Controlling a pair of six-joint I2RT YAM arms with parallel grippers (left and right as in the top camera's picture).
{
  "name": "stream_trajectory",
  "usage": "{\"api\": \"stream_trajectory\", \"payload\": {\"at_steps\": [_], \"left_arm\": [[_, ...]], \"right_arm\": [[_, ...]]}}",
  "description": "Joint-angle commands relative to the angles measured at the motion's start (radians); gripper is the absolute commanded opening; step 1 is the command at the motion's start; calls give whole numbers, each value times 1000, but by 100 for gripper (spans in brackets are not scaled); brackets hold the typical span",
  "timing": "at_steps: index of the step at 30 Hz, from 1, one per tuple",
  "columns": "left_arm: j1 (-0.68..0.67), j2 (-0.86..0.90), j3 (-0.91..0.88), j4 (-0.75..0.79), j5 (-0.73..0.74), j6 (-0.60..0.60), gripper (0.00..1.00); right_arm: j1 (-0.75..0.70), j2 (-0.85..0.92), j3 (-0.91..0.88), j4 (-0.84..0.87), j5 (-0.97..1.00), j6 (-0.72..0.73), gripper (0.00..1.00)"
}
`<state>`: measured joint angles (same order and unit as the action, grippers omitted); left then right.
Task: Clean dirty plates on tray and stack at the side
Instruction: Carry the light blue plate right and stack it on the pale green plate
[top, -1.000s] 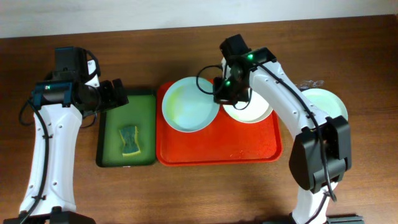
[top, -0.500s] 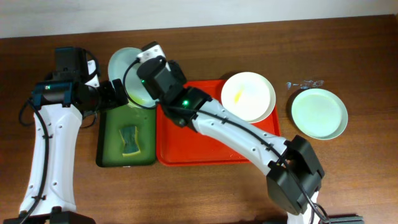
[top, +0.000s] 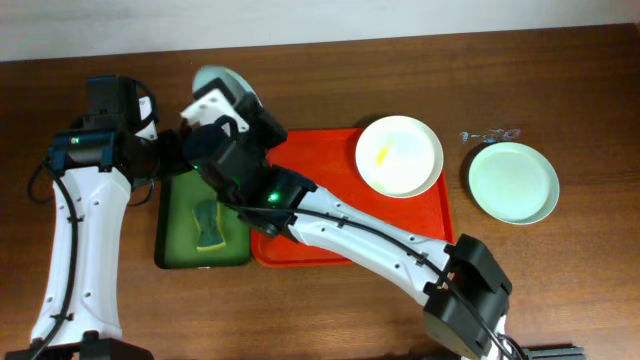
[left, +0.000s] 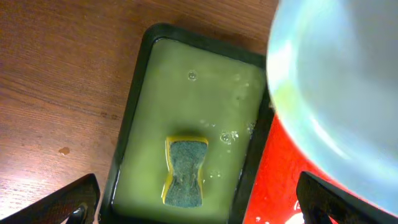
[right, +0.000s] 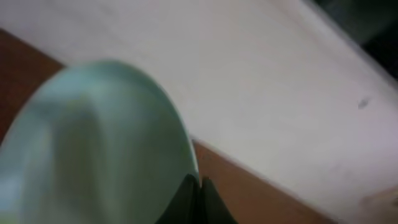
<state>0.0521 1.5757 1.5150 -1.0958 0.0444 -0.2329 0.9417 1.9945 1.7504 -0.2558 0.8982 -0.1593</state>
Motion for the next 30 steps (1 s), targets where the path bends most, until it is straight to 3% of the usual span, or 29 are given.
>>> {"api": "stream_trajectory", "payload": {"at_steps": [1, 5, 6, 7, 8, 9, 12, 16, 20, 23, 24, 25, 26, 30], "left_arm": [[-3, 0, 5, 2, 8, -13, 99], [-3, 0, 5, 2, 8, -13, 99], [-3, 0, 5, 2, 8, -13, 99], [-3, 0, 5, 2, 8, -13, 99], [-3, 0, 5, 2, 8, -13, 99], [-3, 0, 5, 2, 8, -13, 99], [-3, 0, 5, 2, 8, -13, 99], [-3, 0, 5, 2, 8, -13, 99], [-3, 0, 5, 2, 8, -13, 99], [-3, 0, 5, 2, 8, -13, 99], [-3, 0, 5, 2, 8, -13, 99], [-3, 0, 5, 2, 8, -13, 99], [-3, 0, 5, 2, 8, -13, 99], [-3, 0, 5, 2, 8, -13, 99]], "right_arm": [[-91, -8, -12, -204, -373, 506, 4], [-310, -44, -12, -352, -867, 563, 4], [-434, -79, -12, -417, -1095, 568, 4], [-490, -83, -12, -451, -1250, 550, 8], [-582, -83, -12, -548, -1379, 534, 24], [-631, -81, -12, -635, -1381, 533, 50], [-645, -77, -13, -878, -1370, 340, 64], [-565, -74, -138, -927, -1224, 328, 68], [-478, -74, -444, -557, -1222, 332, 68], [-455, -74, -626, -207, -1187, 387, 53], [-455, -74, -630, -204, -1149, 389, 45], [-452, -74, -631, -209, -1117, 389, 20], [-451, -75, -630, -216, -1102, 389, 4], [-500, -151, -489, -438, -1103, 403, 4]]}}
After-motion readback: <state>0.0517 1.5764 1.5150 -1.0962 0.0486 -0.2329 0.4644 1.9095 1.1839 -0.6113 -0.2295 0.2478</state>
